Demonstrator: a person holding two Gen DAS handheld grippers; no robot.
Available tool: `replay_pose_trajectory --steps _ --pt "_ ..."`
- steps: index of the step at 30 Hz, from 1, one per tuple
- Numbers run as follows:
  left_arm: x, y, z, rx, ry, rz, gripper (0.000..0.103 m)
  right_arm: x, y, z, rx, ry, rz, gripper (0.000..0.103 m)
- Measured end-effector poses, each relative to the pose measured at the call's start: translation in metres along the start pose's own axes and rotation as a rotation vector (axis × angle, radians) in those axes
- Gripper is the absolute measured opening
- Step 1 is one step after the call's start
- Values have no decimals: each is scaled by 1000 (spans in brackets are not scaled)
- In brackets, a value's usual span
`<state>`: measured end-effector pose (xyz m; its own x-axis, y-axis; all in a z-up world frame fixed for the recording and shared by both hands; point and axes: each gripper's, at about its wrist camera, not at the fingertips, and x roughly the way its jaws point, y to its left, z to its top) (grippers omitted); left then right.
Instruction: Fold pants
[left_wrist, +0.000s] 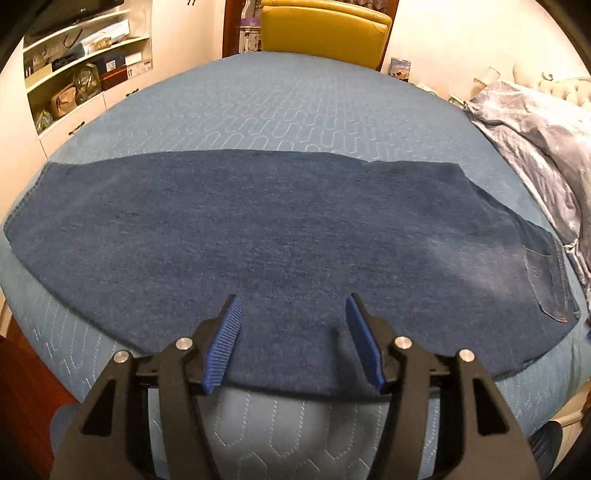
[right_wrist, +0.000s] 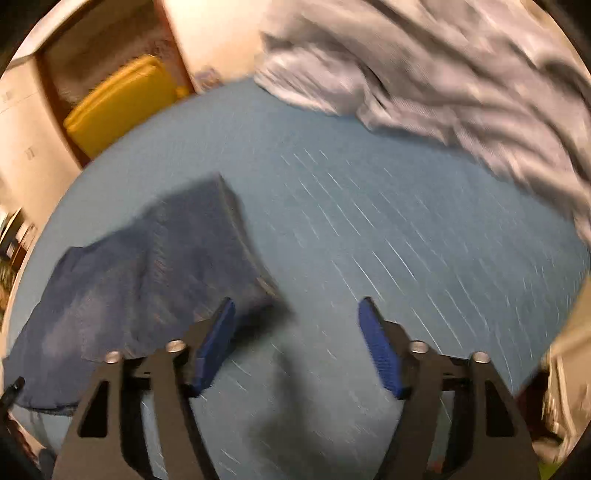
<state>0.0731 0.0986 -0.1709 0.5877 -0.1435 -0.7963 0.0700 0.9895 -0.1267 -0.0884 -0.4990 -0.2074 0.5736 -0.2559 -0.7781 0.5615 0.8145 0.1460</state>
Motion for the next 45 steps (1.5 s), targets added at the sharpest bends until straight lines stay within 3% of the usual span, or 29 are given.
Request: replay_pose_trajectory --steps 4,10,11,13,17,22,26,27,28,29,30,31,35,38,40,41,42,43,44,45 --pt "-11 -11 0 20 -24 -54 57 14 -10 -12 -25 76 57 53" --pt "-40 -91 -11 229 -60 -272 57 42 20 -1 -102 94 174 48" --pt "-44 -113 -17 283 -55 -310 57 45 24 1 -112 92 174 46" --pt "-47 -156 -31 382 -38 -383 57 46 25 4 -106 92 222 29" --pt "-49 -250 -59 597 -48 -484 57 45 32 5 -171 70 189 8" --pt "-33 -358 -94 875 -103 -473 52 40 21 3 -159 63 153 0" --pt "-15 -401 -104 966 -129 -436 47 38 15 2 -148 53 192 0" --pt "-10 -409 -106 983 -132 -423 42 36 13 1 -150 50 179 0" --pt "-4 -413 -106 1002 -126 -404 34 38 8 3 -142 52 163 0" --pt "5 -419 -109 1021 -98 -393 16 41 3 3 -127 59 160 0" --pt "9 -422 -111 1034 -91 -382 4 43 -1 4 -113 65 155 0" --pt "8 -419 -109 1038 -104 -377 2 44 -6 4 -105 64 149 0" --pt "-4 -412 -110 1038 -153 -388 1 30 -20 8 -70 33 148 0" --pt "-1 -419 -114 1046 -140 -375 1 13 -16 15 -68 -15 169 0" --pt "2 -420 -117 1046 -133 -369 2 -2 -2 20 -101 -42 212 8" --pt "3 -419 -117 1031 -112 -390 9 -7 7 21 -124 -53 224 12" --pt "1 -416 -114 1010 -96 -414 29 -10 15 23 -148 -60 228 14" --pt "-4 -410 -110 967 -89 -436 40 -11 24 24 -170 -58 235 23" --pt "-11 -402 -106 930 -105 -456 47 -9 30 25 -178 -55 237 38" --pt "-18 -389 -101 879 -113 -482 47 -6 37 25 -182 -54 231 46"
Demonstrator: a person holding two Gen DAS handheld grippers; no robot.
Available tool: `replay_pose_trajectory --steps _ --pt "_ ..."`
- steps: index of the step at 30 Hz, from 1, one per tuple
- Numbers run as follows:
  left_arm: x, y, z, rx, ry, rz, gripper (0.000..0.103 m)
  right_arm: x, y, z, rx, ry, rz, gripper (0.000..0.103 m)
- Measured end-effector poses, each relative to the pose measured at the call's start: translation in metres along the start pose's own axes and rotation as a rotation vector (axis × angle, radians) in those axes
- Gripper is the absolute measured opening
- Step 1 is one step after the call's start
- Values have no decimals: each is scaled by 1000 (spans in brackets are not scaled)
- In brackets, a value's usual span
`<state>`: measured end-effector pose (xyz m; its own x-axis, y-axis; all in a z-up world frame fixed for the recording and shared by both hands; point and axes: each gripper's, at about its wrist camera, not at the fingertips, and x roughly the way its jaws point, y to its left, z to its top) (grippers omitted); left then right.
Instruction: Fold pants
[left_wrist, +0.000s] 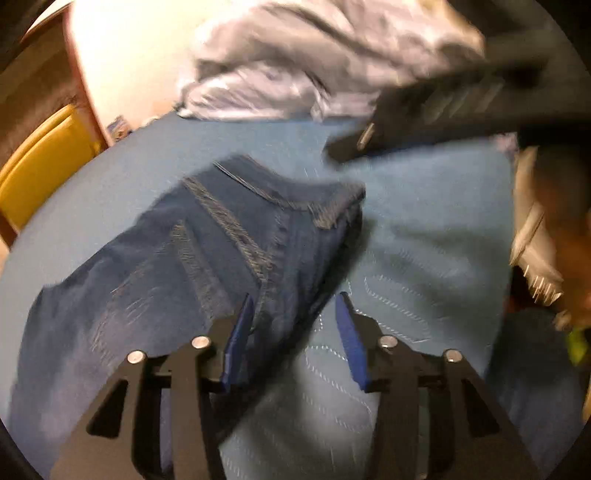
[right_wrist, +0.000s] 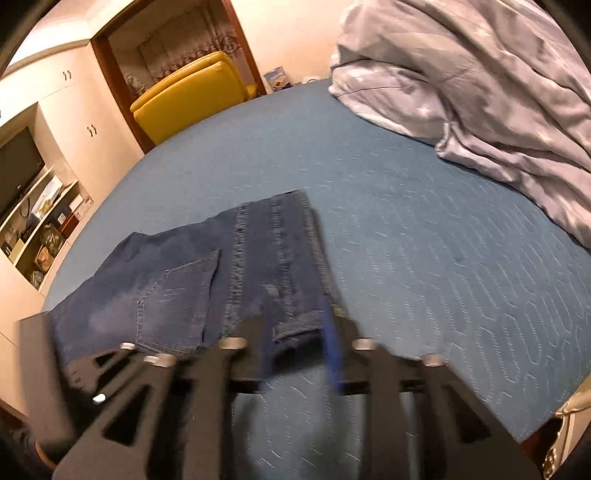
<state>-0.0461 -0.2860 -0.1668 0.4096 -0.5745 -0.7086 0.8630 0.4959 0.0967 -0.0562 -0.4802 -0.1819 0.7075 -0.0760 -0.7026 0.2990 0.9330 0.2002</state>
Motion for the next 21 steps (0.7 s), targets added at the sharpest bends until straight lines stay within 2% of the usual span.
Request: replay_pose_trajectory --steps 1,3,4,5,7,9,10,11,14,16,17,18,19,20,21 --pt "-15 15 -8 -79 -13 -16 47 3 5 0 -4 3 -3 50" --pt "-39 54 -29 -269 -41 -16 44 8 18 -1 -20 9 14 50" --pt "-55 86 -48 -400 -64 15 44 10 28 -4 -33 4 27 57" --pt "-65 107 -62 -465 -71 59 44 13 38 -7 -50 -1 33 71" --pt "-83 146 -92 -545 -66 168 43 17 60 -14 -89 -5 38 78" --pt "-101 179 -120 -624 -62 257 43 24 83 -21 -124 -5 7 80" --pt "-109 191 -133 -654 -55 293 43 26 91 -24 -124 -11 -19 83" --pt "-112 204 -147 -676 -14 339 43 27 98 -27 -120 -16 -31 86" --pt "-109 221 -175 -725 48 375 44 43 120 -38 -113 -5 -61 88" --pt "-105 218 -173 -667 43 340 60 63 134 -46 -166 58 -112 88" --pt "-103 215 -169 -652 53 322 77 70 139 -51 -198 83 -127 88" --pt "-100 212 -166 -648 63 315 89 75 141 -55 -213 100 -141 88" --pt "-97 210 -162 -637 79 325 91 80 142 -59 -219 123 -165 91" --pt "-95 208 -159 -622 90 341 93 83 142 -63 -216 127 -181 98" --pt "-93 206 -160 -621 92 345 95 84 140 -65 -204 125 -200 98"
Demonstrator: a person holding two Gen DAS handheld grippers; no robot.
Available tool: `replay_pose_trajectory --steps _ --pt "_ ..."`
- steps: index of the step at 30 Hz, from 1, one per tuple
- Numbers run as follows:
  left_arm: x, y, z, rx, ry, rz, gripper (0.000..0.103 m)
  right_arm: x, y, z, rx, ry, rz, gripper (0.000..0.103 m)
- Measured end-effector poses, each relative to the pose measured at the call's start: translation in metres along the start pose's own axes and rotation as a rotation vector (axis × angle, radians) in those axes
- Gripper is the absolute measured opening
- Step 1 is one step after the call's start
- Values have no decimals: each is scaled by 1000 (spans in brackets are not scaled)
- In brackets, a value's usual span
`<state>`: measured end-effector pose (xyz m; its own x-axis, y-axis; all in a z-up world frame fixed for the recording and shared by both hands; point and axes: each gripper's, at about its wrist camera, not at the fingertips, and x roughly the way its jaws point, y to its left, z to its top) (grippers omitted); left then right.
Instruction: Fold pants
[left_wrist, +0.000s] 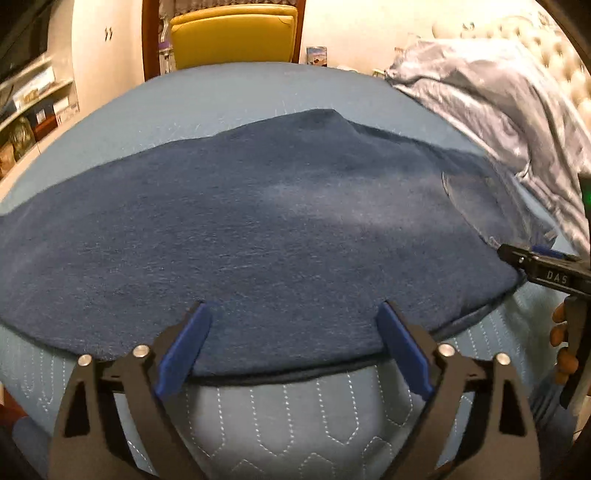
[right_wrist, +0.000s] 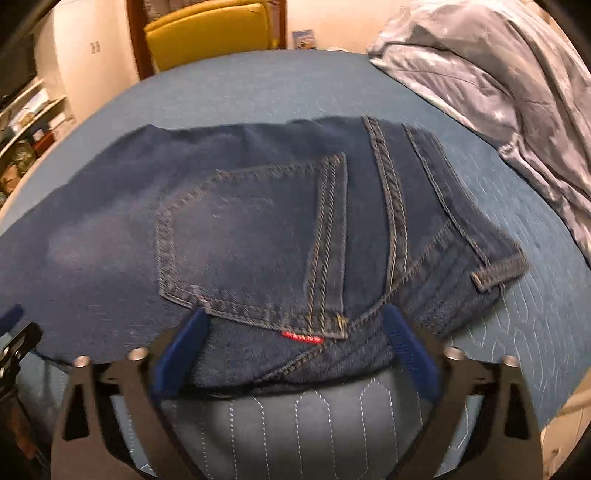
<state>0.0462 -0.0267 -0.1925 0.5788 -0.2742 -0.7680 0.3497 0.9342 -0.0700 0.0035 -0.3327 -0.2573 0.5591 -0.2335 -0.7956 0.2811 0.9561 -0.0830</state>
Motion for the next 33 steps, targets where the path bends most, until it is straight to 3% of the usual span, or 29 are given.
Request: replay_pose_trajectory --steps 6,10,13,14,15,16,18,20,25,26,28,33 --pt "-1 -2 -1 -46 17 1 101 3 -6 -8 27 -9 20 98" --pt "-8 3 -5 21 -38 -30 101 5 -3 -9 5 -10 0 98" --pt "-25 21 -5 16 -87 2 100 6 -1 -9 -5 -13 -10 98" --pt "-28 32 1 22 -95 -7 94 5 -2 -9 -5 -13 -9 98" --pt "-28 42 7 51 -100 25 78 6 -1 -9 -4 -13 -10 99" --pt "-27 52 13 87 -104 64 70 6 -2 -9 0 -8 -8 99" --pt "-19 90 31 95 -103 81 50 7 -2 -8 5 4 -9 99" --pt "-8 140 50 52 -81 75 37 7 -2 -7 9 15 -12 99" --pt "30 262 77 -24 49 116 36 9 -1 -6 12 32 -23 99" --pt "27 287 80 -32 42 91 31 9 -1 -5 11 35 -26 99" --pt "24 320 86 -51 53 139 30 10 -1 -4 10 44 -30 99" --pt "17 398 86 -124 57 189 36 9 -2 4 22 87 -34 98"
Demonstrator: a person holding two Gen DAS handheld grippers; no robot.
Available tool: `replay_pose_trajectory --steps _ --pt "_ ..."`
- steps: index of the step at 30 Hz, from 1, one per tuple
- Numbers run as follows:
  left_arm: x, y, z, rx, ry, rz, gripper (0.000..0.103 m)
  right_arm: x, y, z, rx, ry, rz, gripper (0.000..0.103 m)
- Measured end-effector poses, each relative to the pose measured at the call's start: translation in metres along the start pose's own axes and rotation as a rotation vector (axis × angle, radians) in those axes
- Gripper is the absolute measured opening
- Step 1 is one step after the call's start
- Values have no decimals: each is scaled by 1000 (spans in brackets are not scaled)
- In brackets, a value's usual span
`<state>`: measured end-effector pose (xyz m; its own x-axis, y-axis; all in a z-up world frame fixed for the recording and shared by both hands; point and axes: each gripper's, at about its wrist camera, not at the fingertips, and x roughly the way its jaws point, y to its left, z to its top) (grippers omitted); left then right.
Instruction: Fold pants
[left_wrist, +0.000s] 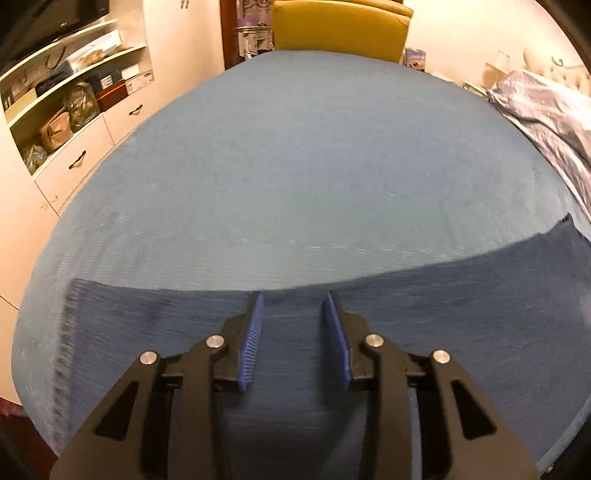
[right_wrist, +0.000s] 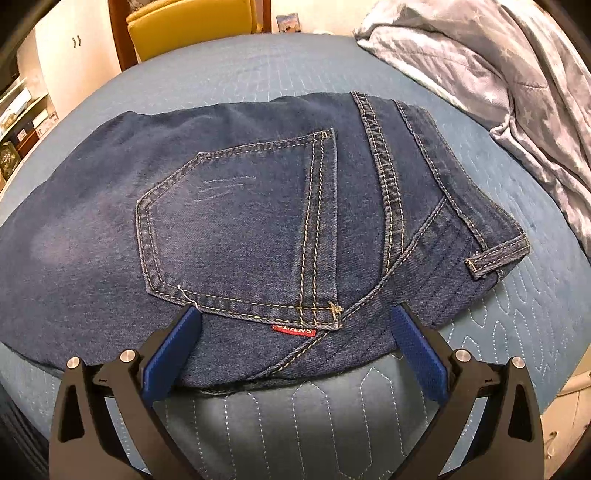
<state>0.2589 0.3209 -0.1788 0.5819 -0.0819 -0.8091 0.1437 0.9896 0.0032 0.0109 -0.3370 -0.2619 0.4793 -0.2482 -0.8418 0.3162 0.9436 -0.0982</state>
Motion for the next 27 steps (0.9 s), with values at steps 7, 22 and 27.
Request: replay_pose_trajectory --steps 7,22,27 --pt "-5 48 -3 -82 -11 38 39 -39 33 61 -109 -140 80 98" --pt "-68 112 -25 -278 -97 247 47 64 101 114 -313 -43 72 98" --pt "-41 96 -25 -171 29 210 50 63 96 112 -303 -33 99 98"
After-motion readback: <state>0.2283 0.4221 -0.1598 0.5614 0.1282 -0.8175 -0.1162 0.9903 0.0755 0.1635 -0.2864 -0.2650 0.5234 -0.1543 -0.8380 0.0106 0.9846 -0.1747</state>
